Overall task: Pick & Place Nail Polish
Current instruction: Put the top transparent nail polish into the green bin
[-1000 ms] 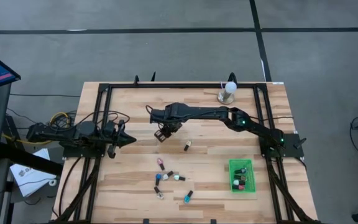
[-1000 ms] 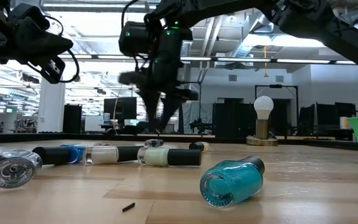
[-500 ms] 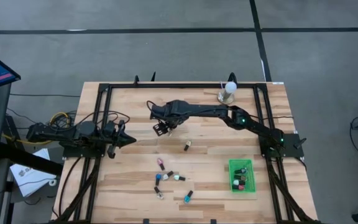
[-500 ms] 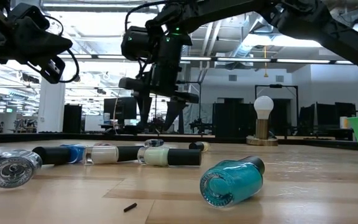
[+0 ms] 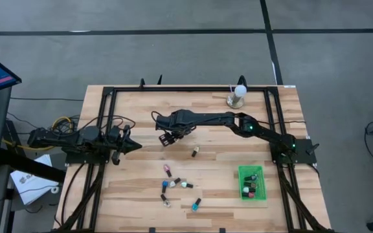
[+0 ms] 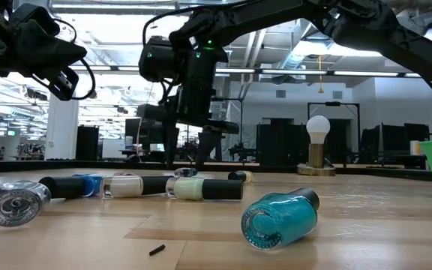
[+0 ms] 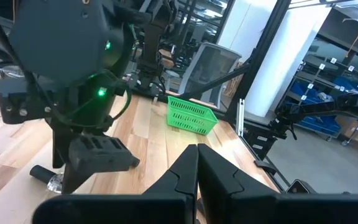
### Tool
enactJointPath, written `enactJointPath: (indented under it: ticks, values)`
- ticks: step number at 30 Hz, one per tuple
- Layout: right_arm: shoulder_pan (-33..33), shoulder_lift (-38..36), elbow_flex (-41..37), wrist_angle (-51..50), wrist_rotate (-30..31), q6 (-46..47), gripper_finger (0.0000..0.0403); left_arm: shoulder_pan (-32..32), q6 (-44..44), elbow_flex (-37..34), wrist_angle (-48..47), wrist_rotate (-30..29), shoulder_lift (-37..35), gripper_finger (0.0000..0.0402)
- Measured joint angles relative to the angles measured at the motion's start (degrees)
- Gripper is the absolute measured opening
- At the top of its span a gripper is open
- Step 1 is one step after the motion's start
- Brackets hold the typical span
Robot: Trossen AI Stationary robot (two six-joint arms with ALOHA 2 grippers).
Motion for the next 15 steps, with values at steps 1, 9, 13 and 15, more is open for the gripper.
enactJointPath:
  ticks: [1,9,13,15]
  values:
    - [-0.14,0.00,0.00,-0.25,-0.11,0.06,0.0247,0.00,0.00,0.00,0.00,0.00,-0.01,0.0001]
    - [-0.68,1.38,0.11,-1.34,-2.70,-1.28,0.0182,0.00,0.00,0.00,0.02,0.06,0.01,0.0001]
    - [-0.31,2.21,0.20,-2.03,-4.59,-3.61,0.0160,0.00,-0.10,0.00,0.00,0.07,0.02,0.0001]
    - [-0.16,2.45,0.28,-2.24,-4.85,-4.82,0.0154,0.00,-0.13,0.00,0.02,0.08,0.07,0.0001]
